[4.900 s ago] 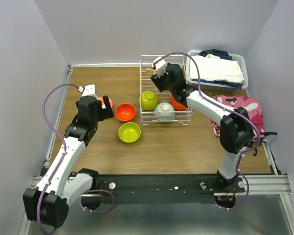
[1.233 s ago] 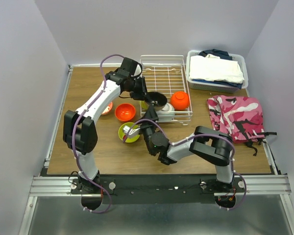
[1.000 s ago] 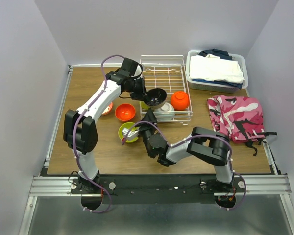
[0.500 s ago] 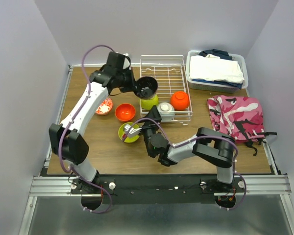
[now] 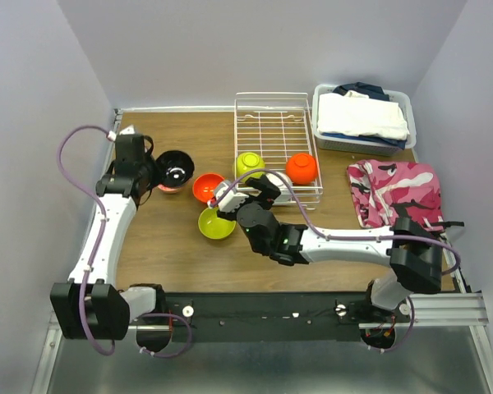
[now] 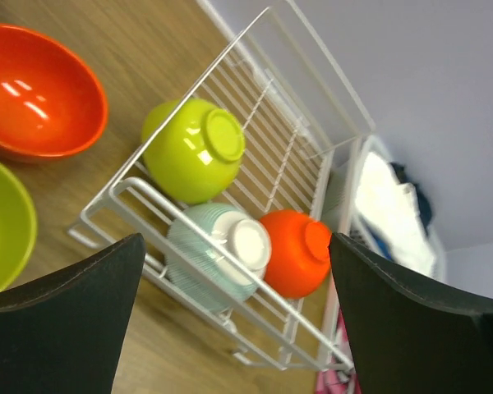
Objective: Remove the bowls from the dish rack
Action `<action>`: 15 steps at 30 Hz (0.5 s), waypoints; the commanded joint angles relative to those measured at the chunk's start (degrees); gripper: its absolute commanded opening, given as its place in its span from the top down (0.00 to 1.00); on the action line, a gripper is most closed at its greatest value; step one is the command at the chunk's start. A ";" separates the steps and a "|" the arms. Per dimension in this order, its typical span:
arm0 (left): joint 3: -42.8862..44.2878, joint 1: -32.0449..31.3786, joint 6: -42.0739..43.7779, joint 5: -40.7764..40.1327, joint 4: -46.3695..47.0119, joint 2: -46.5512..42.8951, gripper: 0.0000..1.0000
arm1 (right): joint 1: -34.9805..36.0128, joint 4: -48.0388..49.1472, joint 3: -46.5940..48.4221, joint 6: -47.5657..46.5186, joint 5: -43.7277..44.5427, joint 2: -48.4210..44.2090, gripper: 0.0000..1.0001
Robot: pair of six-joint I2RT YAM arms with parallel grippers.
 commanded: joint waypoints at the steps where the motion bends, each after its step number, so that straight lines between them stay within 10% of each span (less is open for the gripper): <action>1: -10.53 3.43 -3.49 -5.32 5.30 -7.17 1.00 | 0.30 -18.54 2.14 21.78 -3.59 -3.20 0.00; 15: -30.22 6.44 -12.98 -6.47 12.05 -12.63 1.00 | -4.35 -25.14 -0.67 38.49 -10.35 -11.11 0.00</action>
